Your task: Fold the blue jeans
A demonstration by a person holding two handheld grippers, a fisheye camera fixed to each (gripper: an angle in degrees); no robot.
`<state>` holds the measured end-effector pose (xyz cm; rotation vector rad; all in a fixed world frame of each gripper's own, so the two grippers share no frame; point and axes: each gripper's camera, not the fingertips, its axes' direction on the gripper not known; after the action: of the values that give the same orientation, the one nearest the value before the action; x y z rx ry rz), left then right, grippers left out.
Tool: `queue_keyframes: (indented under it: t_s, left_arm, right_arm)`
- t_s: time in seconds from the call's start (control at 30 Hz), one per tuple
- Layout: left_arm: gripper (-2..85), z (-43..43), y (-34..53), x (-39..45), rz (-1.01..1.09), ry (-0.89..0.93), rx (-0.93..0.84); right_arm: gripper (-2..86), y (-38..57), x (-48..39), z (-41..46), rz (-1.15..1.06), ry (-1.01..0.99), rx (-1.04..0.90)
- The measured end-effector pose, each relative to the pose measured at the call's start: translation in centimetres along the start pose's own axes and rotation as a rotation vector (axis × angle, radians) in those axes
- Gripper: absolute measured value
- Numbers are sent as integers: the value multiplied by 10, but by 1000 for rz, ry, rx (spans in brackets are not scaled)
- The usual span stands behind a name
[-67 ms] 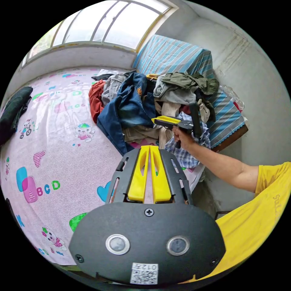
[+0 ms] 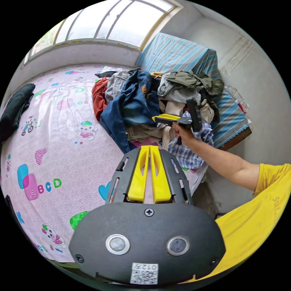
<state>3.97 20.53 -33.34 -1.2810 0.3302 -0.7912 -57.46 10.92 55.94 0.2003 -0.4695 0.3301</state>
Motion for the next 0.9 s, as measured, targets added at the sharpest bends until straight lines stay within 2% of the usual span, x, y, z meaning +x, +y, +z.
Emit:
queue_keyframes:
  t_s: [0.07, 0.17, 0.33, 0.53, 0.63, 0.7, 0.83, 0.9]
  left_arm:
    - [5, -2, -30, 4, -12, -17, -21]
    - [6, -3, -82, 8, -29, -45, -56]
    - [9, -8, -160, 15, -61, -6, -90]
    - [25, -40, -253, 36, 5, 12, -74]
    - [43, -49, -293, 43, 13, 90, -127]
    - [58, -51, -310, 51, 2, 173, -197]
    - [71, -50, -311, 73, 32, 183, -319]
    - [73, -45, -300, 87, 46, 181, -445]
  right_arm:
    - [107, -16, 14, 4, -14, -49, -66]
    - [53, -26, 34, -6, -28, -167, -160]
    - [11, 11, 65, -107, -14, -597, -16]
    - [6, 76, 55, -219, -106, -759, -6]
    - [6, 109, 50, -263, -118, -875, -20]
    - [6, 126, 35, -283, -154, -899, -69]
    - [7, 157, -7, -316, -243, -946, -167]
    - [7, 160, -16, -328, -253, -975, -186]
